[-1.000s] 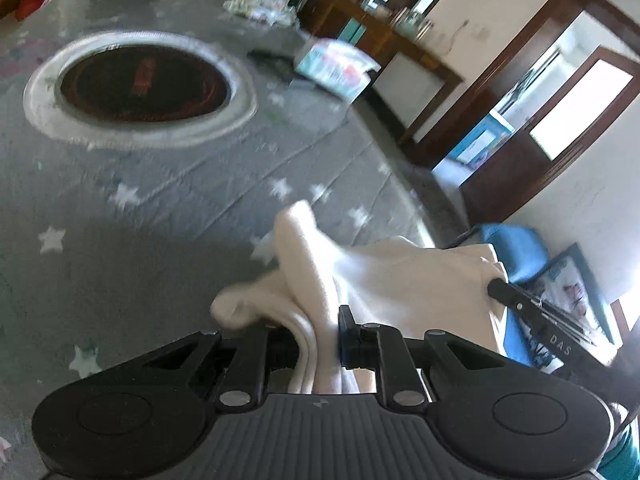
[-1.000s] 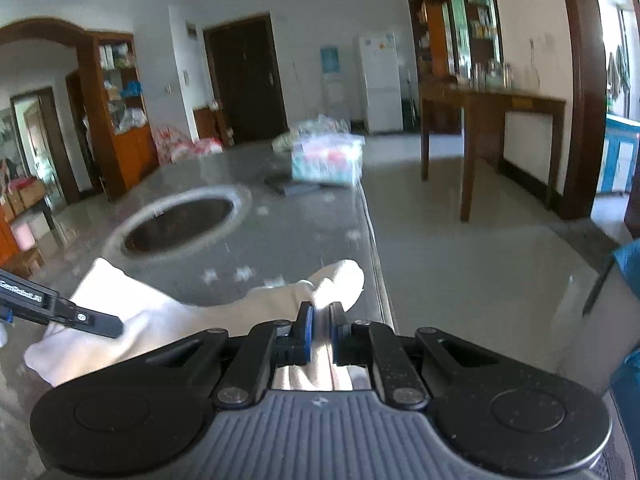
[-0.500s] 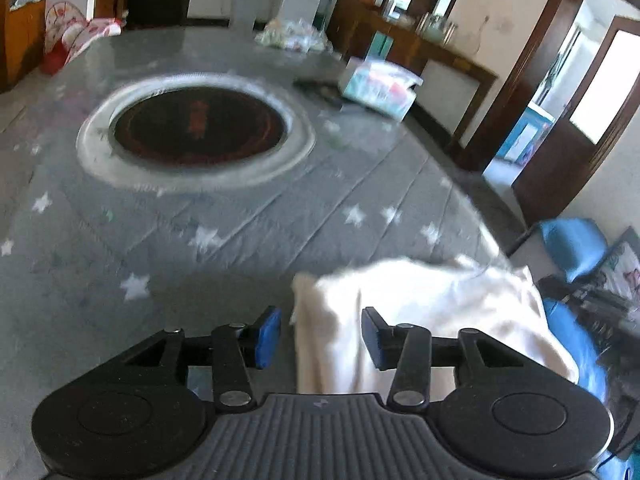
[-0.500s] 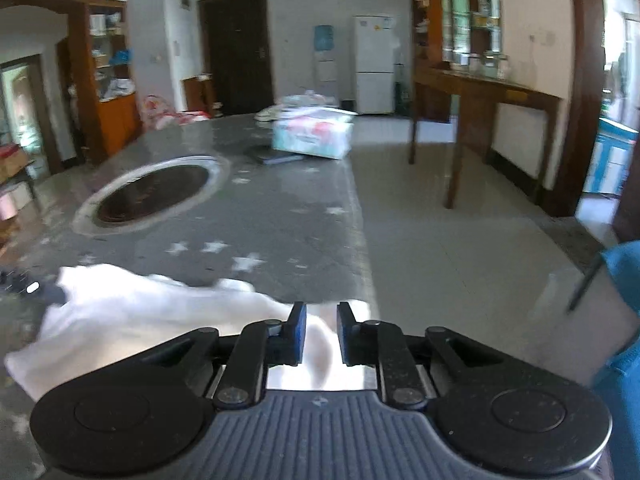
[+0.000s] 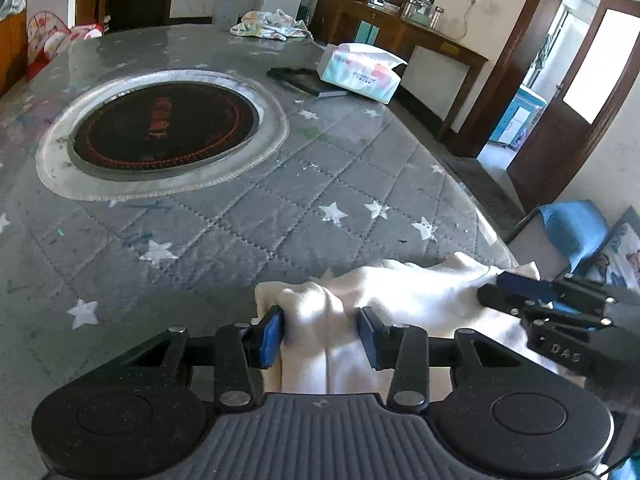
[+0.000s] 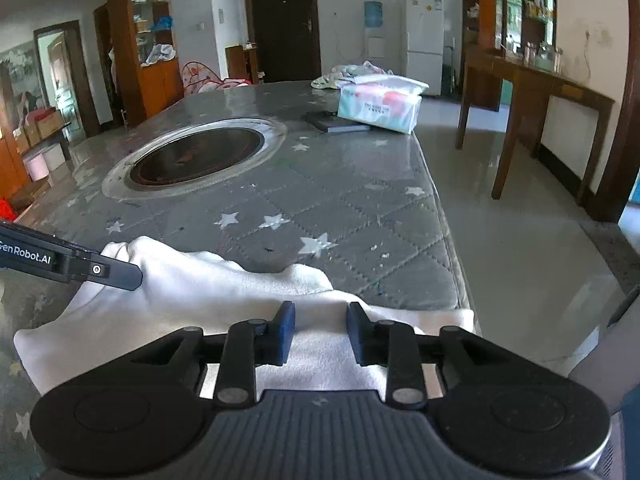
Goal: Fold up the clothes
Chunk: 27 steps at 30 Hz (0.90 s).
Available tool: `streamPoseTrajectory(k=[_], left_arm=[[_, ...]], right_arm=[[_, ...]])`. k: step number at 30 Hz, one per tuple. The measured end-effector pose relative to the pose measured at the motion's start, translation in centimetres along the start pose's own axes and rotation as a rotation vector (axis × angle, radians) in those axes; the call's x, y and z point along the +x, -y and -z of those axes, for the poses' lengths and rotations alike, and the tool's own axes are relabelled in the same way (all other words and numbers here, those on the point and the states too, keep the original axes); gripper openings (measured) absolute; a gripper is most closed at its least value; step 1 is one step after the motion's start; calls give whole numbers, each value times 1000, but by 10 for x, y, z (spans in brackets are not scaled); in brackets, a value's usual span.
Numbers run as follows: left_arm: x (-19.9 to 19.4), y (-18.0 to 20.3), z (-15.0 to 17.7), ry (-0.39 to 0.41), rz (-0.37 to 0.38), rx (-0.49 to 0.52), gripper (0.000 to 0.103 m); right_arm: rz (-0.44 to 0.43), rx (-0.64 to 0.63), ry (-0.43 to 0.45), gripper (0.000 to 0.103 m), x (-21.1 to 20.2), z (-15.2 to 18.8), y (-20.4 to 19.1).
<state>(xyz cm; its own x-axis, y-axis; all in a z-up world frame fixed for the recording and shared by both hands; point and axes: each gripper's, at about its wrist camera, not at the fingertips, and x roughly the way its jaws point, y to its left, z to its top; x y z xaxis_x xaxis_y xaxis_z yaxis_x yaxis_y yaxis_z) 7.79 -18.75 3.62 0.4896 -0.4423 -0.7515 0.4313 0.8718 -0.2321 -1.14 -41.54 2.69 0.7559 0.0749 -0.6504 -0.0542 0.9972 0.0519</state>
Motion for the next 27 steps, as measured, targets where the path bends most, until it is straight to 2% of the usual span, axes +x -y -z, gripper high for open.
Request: streamPoseTrajectory(k=[1,7,10,15,20,27], left_arm=[[-5,1,1,11,-2,10,46],[-39,23,17,94,-40,121,44],[-54,34,30,121,-33,156,44],[-56,45,47,96,13,193,43],[-42,49,64,40,13,215,43],[-49,50,69,62,9,211,46]], right_arm=[[-5,-12,3,36,-5,1,-2],[-38,-85,19,39,-34,8,-15],[-70,-108,18,42,-48,16,-25],[-89,-143,7,42,-64,31,-35],[-73,-144,-16,43,-69,49,-33],[-64,-123,9,45,-80,52,-31]])
